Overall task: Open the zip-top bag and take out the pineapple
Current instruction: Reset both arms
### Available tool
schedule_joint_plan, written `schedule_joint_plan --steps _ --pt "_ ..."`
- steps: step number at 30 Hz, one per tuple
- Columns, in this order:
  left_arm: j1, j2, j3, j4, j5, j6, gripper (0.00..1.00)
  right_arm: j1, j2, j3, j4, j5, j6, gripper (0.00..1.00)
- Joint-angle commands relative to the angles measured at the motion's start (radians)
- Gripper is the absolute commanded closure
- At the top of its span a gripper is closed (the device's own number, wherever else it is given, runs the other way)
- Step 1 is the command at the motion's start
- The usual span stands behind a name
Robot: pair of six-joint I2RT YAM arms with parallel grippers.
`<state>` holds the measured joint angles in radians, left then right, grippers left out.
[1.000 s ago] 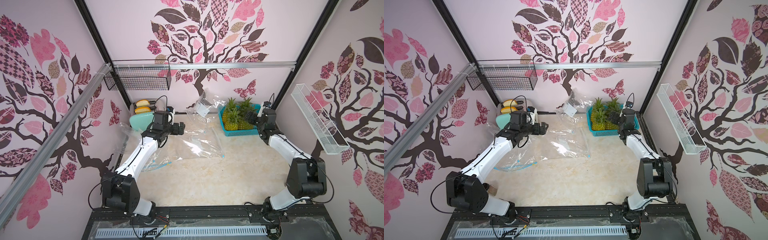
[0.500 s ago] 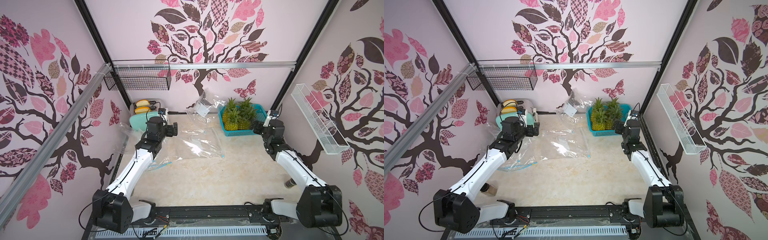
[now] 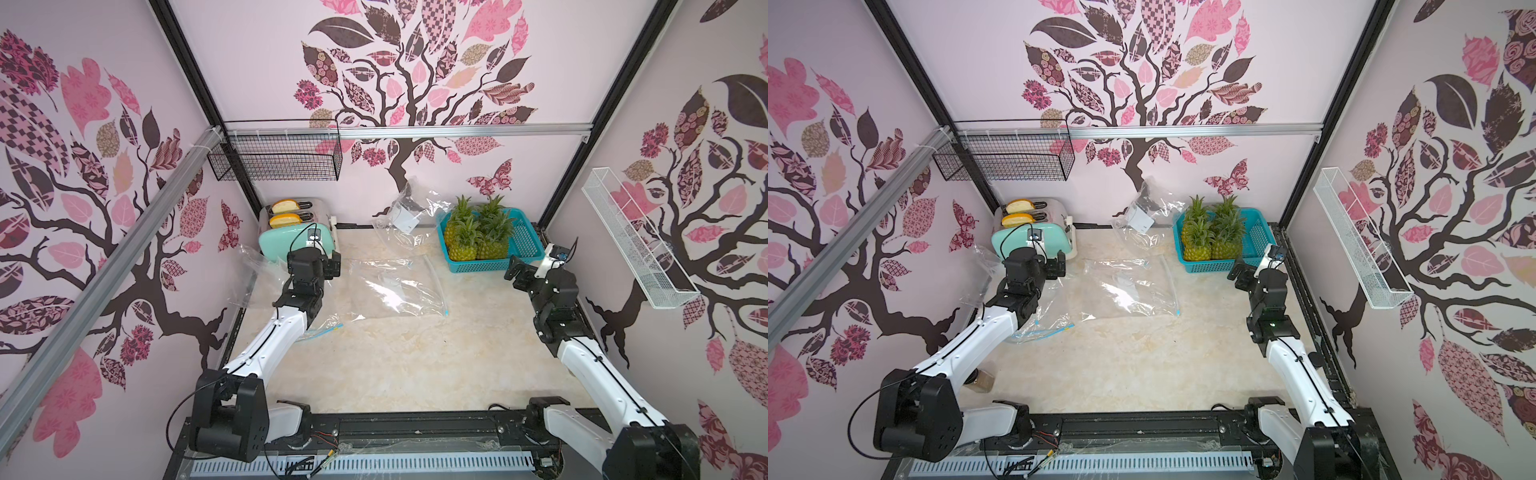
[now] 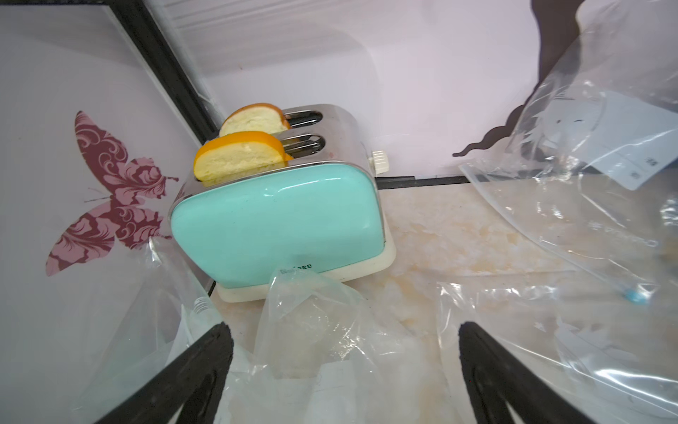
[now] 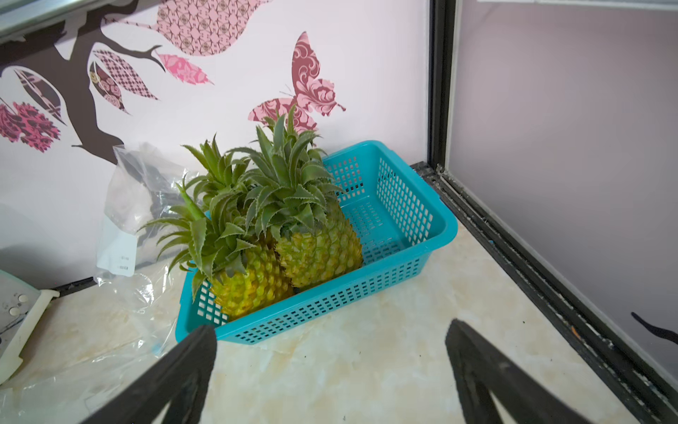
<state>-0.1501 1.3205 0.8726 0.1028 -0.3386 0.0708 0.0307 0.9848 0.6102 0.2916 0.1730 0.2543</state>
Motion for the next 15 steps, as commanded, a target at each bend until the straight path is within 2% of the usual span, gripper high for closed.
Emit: schedule_joint_plan --steps 1,3,8,12,15 --pt "0.090 0.020 0.002 0.048 0.059 -0.067 0.02 0.006 -0.025 -0.009 0.069 0.057 0.010 0.00" --pt "0.136 0.020 -0.032 0.126 0.086 -0.069 0.03 0.005 -0.024 -0.021 0.083 0.064 0.005 0.00" --pt "0.197 0.021 -0.156 0.354 0.097 0.033 0.04 0.006 0.003 -0.056 0.159 0.006 0.006 0.00" --pt "0.250 0.068 -0.159 0.356 0.102 -0.013 0.05 0.007 0.017 -0.071 0.166 0.001 0.001 0.00" --pt "0.261 0.108 -0.158 0.343 0.153 -0.016 0.06 0.007 -0.012 -0.094 0.201 -0.003 -0.009 0.01"
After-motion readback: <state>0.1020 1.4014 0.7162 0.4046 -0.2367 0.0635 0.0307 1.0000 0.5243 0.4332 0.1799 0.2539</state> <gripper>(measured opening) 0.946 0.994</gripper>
